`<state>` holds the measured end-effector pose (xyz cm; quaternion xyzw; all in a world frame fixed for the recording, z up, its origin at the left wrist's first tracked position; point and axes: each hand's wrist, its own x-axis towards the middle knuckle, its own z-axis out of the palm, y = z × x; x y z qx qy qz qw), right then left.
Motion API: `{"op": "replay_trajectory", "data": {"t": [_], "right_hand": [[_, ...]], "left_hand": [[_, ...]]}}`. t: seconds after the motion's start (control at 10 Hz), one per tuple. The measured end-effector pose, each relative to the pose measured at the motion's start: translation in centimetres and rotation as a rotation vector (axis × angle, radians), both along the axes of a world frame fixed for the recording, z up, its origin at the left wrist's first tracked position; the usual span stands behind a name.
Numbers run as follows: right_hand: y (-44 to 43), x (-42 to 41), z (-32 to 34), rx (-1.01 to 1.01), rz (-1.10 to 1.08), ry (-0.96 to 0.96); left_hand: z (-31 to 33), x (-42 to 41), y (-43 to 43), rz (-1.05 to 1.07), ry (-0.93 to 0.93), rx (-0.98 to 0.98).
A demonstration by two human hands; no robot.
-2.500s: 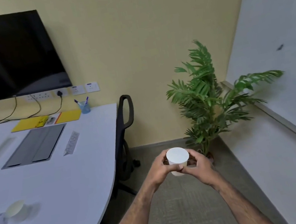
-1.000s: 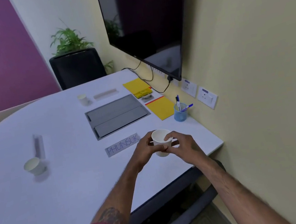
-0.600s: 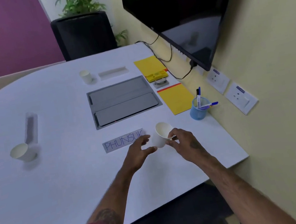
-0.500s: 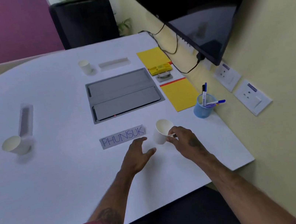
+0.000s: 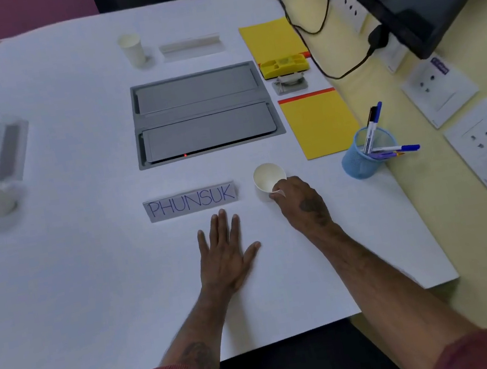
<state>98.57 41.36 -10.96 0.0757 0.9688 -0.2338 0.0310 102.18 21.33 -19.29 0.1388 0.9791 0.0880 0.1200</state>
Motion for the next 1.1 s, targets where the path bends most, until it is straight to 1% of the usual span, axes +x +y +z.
{"op": "replay_trajectory", "data": {"t": [0.3,0.5,0.7,0.8,0.9,1.0,1.1], "right_hand": [[-0.8,-2.0,-0.4,0.055,0.031,-0.002],[-1.3,-2.8,-0.5,0.1,0.029,-0.017],[-0.7,-2.2,-0.5,0.036,0.03,-0.036],[-0.7,-1.4,0.1,0.104,0.013,-0.026],[-1.0,-0.1,1.1,0.138,-0.036,0.041],[-1.5,1.5,3.0,0.196,-0.004,0.116],[-2.8,3.0,4.5,0.227,0.052,0.138]], "left_hand": [[-0.3,0.3,0.1,0.018,0.035,-0.001],[-0.3,0.1,0.1,0.011,0.01,-0.013],[0.1,-0.1,-0.1,0.0,-0.052,0.011],[0.9,-0.6,-0.5,-0.033,-0.128,0.024],[2.3,-0.6,-1.4,-0.068,-0.124,-0.022],[4.9,-0.6,-2.9,-0.097,-0.058,-0.075],[7.7,-0.5,-4.5,-0.11,0.018,-0.069]]}}
